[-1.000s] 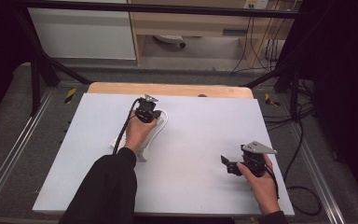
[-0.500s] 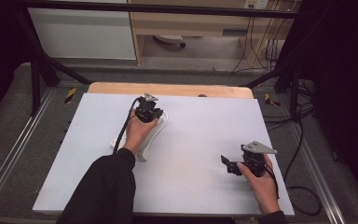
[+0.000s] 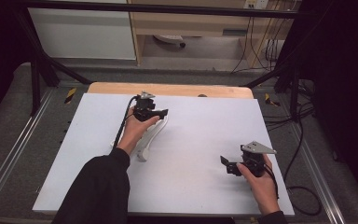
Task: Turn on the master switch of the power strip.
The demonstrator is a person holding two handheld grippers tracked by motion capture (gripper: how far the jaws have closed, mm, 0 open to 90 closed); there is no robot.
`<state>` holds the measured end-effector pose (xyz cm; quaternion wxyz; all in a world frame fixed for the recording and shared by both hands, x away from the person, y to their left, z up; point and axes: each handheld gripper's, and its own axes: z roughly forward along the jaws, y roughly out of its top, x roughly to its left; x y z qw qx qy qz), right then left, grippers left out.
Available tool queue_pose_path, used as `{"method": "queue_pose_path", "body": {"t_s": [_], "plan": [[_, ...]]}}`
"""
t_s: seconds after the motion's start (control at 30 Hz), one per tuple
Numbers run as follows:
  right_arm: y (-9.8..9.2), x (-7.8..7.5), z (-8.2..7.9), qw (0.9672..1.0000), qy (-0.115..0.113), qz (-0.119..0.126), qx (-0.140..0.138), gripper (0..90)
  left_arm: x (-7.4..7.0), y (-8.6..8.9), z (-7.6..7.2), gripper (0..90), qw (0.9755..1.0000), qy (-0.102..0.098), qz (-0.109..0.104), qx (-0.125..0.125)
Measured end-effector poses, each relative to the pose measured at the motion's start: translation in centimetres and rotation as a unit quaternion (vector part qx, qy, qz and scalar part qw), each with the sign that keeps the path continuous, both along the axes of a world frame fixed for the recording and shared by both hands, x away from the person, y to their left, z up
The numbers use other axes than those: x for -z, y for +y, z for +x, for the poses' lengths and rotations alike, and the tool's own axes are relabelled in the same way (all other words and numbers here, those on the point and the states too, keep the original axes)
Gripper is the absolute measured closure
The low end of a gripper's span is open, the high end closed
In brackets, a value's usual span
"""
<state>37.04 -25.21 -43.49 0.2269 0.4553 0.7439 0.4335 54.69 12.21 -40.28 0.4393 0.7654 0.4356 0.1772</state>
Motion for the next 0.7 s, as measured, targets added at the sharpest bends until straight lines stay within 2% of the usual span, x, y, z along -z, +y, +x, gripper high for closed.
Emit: {"method": "queue_pose_path", "body": {"t_s": [0.07, 0.17, 0.23, 0.47, 0.57, 0.7], "plan": [[0.0, 0.0, 0.0, 1.0, -0.001, 0.001, 0.0, 4.2, -0.2, 0.0, -0.2, 22.1, 1.0, -0.007, 0.002, -0.003], [-0.1, 0.0, 0.0, 1.0, -0.003, -0.001, 0.0, 4.1, -0.4, 0.2, -0.4, 17.5, 0.9999, -0.002, -0.016, -0.001], [0.0, 0.0, 0.0, 1.0, -0.002, 0.0, 0.0, 4.1, -0.6, 0.3, -0.6, 16.8, 0.9999, -0.004, -0.016, -0.002], [0.0, 0.1, 0.0, 1.0, 0.001, -0.005, 0.002, 4.0, -1.5, 1.0, -1.6, 15.5, 0.9991, -0.01, -0.039, 0.007], [0.0, 0.1, 0.0, 1.0, 0.0, -0.006, 0.002, 3.9, -1.8, 1.3, -2.3, 14.1, 0.9991, -0.022, -0.036, 0.008], [0.1, 0.1, 0.0, 1.0, -0.001, -0.006, 0.0, 4.0, -2.5, 2.1, -3.1, 12.0, 0.999, -0.022, -0.037, 0.011]]}}
